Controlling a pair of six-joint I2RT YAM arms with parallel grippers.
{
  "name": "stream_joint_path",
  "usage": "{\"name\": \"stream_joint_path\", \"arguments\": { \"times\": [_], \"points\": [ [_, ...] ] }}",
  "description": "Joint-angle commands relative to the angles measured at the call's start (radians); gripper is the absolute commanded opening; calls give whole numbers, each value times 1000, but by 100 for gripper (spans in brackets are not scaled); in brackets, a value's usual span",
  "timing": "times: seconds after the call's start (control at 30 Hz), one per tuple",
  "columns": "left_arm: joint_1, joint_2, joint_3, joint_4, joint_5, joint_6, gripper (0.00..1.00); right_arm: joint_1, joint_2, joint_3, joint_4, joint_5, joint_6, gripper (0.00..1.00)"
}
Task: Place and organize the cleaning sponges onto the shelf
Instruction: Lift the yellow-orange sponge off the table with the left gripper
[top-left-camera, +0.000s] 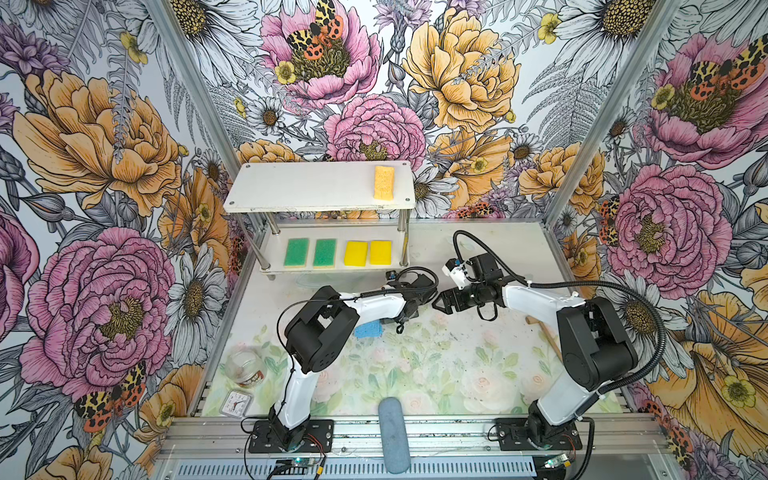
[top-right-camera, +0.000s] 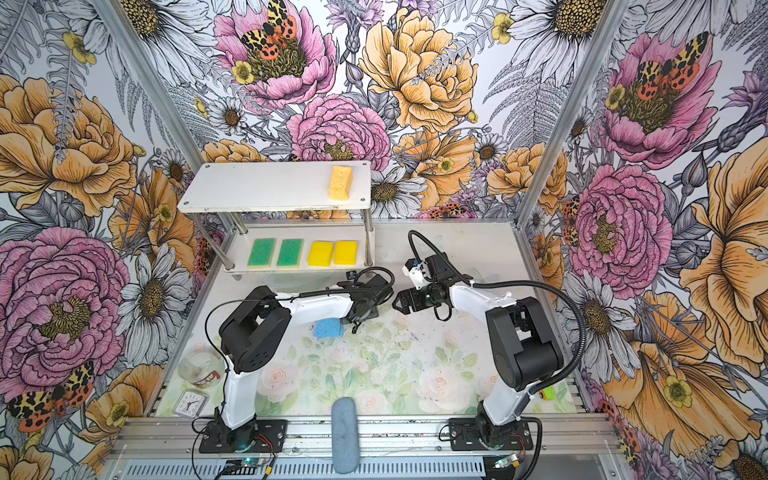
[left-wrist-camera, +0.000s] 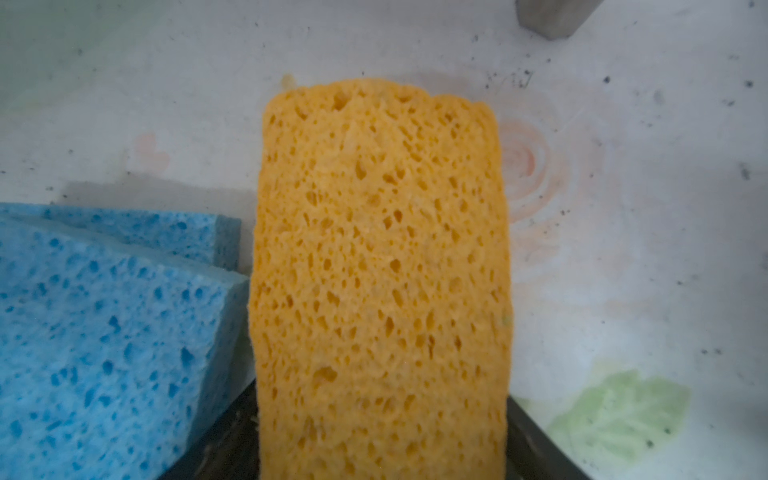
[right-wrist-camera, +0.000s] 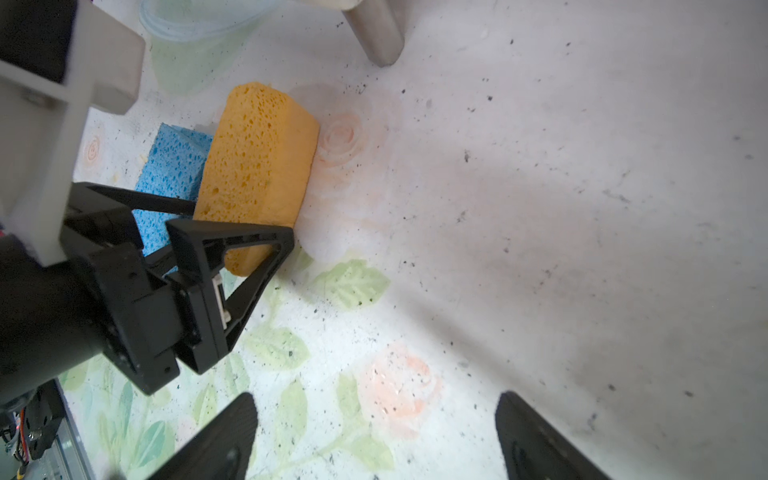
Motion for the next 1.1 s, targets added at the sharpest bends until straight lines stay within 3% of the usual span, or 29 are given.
{"name": "stream_joint_path", "arguments": {
  "times": [0.0, 0.3, 0.6, 1.07],
  "points": [
    [13, 12, 25, -3, -39, 23, 75, -2, 16, 24, 34, -15, 13, 92],
    [16, 16, 33, -3, -43, 31, 75, -2, 22, 27, 34, -16, 17, 92],
    [14, 19, 37, -2, -43, 43, 59, -2, 23, 29, 34, -14, 19, 92],
    [-50, -115, -2, -3, -117, 106, 54, -2, 33, 43, 34, -14, 23, 93]
  ]
}}
